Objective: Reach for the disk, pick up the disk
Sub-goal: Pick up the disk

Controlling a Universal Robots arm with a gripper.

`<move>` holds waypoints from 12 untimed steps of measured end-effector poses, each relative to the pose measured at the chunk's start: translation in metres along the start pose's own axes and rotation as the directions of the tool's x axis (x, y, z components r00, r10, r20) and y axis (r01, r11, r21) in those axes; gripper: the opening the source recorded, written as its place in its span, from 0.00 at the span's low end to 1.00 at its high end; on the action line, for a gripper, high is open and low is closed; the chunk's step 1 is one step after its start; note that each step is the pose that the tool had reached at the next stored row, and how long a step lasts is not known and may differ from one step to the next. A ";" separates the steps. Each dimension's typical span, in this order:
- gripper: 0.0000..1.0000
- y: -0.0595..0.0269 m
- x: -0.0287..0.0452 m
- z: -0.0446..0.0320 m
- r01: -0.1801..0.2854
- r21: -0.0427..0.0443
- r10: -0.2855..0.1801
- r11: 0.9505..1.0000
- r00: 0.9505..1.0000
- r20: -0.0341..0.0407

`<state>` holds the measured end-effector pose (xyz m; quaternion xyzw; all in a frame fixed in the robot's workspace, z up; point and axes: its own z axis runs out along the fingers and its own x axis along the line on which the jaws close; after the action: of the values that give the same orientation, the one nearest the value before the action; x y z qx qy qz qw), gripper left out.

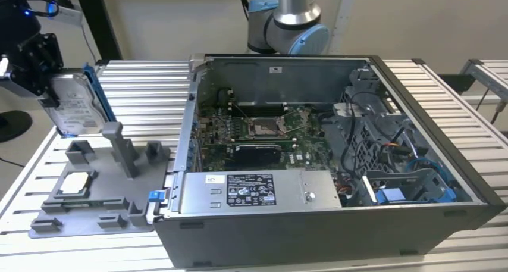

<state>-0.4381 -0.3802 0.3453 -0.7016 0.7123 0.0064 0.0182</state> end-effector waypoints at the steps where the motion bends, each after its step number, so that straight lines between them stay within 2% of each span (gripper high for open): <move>1: 0.00 0.0000 -0.0001 -0.0020 0.000 0.000 0.000 1.000 1.000 0.000; 12: 0.00 -0.0004 -0.0008 -0.0238 0.000 0.000 0.000 1.000 1.000 0.000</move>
<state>-0.4381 -0.3802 0.3691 -0.7016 0.7123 0.0064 0.0182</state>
